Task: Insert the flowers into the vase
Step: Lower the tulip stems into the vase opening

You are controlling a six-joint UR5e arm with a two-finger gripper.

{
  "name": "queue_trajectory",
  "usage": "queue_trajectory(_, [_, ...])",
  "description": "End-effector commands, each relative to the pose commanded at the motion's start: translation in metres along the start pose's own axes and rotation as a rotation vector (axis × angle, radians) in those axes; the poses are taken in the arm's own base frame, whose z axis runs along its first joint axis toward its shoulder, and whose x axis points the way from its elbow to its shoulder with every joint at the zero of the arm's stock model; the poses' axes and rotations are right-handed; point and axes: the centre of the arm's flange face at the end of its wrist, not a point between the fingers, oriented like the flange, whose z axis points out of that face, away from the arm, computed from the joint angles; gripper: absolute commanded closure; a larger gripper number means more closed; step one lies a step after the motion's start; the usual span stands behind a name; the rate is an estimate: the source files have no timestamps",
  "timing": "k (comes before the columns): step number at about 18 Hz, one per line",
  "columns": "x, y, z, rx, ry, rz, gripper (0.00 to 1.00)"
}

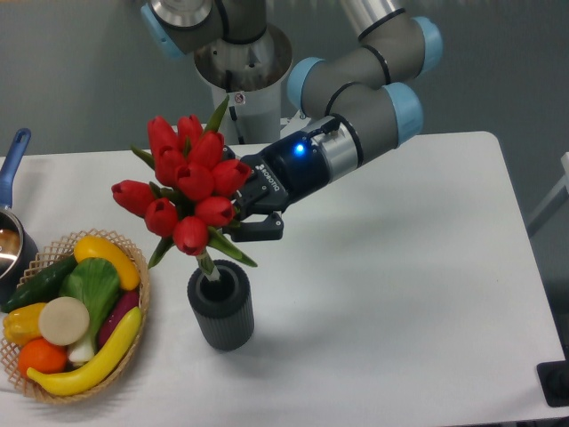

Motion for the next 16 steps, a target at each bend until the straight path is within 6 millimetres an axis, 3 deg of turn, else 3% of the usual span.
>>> queue_trajectory(3, [-0.002,0.008,-0.002,-0.001,-0.004,-0.011,0.72])
queue_trajectory(9, [-0.014,0.039,-0.005,-0.003,-0.009,-0.033,0.72])
queue_trajectory(16, [-0.014,0.078,-0.009,-0.006,-0.018,-0.108,0.72])
